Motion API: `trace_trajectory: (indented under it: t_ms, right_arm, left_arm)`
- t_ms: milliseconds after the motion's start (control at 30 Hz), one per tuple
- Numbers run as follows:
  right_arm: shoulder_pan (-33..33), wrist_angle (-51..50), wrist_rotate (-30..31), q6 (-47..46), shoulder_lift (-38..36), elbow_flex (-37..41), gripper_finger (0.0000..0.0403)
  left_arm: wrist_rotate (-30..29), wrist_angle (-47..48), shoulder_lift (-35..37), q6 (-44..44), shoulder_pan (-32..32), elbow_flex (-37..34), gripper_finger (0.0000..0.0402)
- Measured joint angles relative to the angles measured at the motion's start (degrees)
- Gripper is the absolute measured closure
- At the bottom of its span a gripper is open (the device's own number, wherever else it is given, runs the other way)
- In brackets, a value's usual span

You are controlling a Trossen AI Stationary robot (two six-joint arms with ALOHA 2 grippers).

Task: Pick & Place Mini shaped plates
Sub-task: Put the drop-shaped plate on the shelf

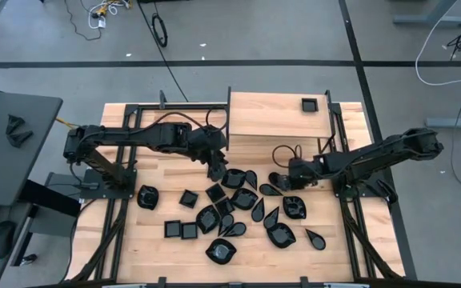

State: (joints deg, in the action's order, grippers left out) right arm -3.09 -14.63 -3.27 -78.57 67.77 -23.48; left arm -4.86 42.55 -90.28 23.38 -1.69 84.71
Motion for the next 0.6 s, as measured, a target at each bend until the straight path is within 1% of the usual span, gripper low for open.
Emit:
trace_trajectory:
  t_ms: [133,300,367,467,533,600]
  right_arm:
    - [0.0,-0.9,-0.4,4.6,0.0,-5.4,0.0398]
    - [0.0,-8.4,-0.8,15.3,0.0,-17.6,0.04]
    - [0.0,-11.8,-0.8,22.1,0.0,-22.9,0.0401]
    - [0.0,-15.8,-0.2,32.4,0.0,-29.9,0.0401]
    - [0.0,-18.7,1.3,37.1,0.3,-33.4,0.0402]
    - [0.0,-21.1,2.8,39.8,1.1,-35.7,0.0402]
  left_arm:
    - [0.2,-2.4,0.0,0.3,0.0,0.0,0.0268]
    - [0.4,-8.4,0.0,-0.3,-0.1,0.0,0.0268]
    - [2.3,-11.2,-0.1,-1.9,-0.5,0.0,0.0268]
    - [6.8,-14.6,-0.5,-3.1,-1.7,0.0,0.0268]
    - [8.8,-15.9,-0.8,-3.1,-2.5,0.0,0.0264]
    - [9.0,-18.2,-1.5,-3.3,-3.2,0.1,0.0254]
